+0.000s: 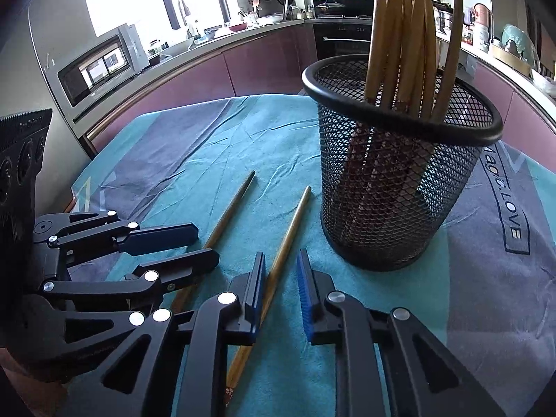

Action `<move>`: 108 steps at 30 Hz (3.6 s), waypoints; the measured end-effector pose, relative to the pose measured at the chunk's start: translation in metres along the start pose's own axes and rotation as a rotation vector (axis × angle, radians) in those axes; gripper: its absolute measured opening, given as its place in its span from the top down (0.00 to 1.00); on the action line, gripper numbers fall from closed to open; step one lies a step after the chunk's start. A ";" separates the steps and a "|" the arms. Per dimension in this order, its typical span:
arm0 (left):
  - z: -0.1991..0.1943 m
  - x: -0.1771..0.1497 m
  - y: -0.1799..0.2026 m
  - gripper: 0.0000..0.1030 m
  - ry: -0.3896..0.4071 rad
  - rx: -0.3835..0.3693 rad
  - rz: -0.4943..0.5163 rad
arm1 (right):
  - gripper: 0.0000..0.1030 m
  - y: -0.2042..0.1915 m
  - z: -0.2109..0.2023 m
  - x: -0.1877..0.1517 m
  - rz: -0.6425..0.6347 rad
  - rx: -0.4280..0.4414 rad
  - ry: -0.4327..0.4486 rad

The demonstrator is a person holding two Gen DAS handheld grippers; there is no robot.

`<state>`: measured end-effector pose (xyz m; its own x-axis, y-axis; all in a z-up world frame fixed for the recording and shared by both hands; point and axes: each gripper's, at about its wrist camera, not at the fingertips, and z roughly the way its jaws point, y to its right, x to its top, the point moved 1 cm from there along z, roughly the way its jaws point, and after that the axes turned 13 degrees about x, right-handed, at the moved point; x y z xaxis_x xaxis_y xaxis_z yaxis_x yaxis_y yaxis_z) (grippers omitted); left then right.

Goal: Organize utensils
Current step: 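Grasp a chopstick with the left gripper while the right gripper grasps the other, then lift both held chopsticks up toward the mesh cup, then lower both held chopsticks into the black mesh cup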

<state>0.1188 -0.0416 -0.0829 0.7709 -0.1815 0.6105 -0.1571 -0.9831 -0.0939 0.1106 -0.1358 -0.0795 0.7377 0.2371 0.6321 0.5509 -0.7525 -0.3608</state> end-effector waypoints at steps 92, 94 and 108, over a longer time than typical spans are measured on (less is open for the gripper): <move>-0.019 0.000 0.007 0.92 0.012 0.025 -0.028 | 0.95 -0.006 -0.107 -0.005 0.006 0.134 0.220; -0.026 0.000 0.005 0.92 0.026 0.012 -0.032 | 0.95 -0.005 -0.108 -0.004 0.008 0.133 0.225; -0.088 0.013 -0.017 0.93 0.131 -0.140 -0.080 | 0.95 -0.001 -0.125 0.000 0.008 0.131 0.284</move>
<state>0.0768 -0.0251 -0.0043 0.6989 -0.0895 0.7096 -0.1903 -0.9797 0.0638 0.0610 -0.2121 0.0069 0.6141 0.0360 0.7884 0.6044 -0.6639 -0.4404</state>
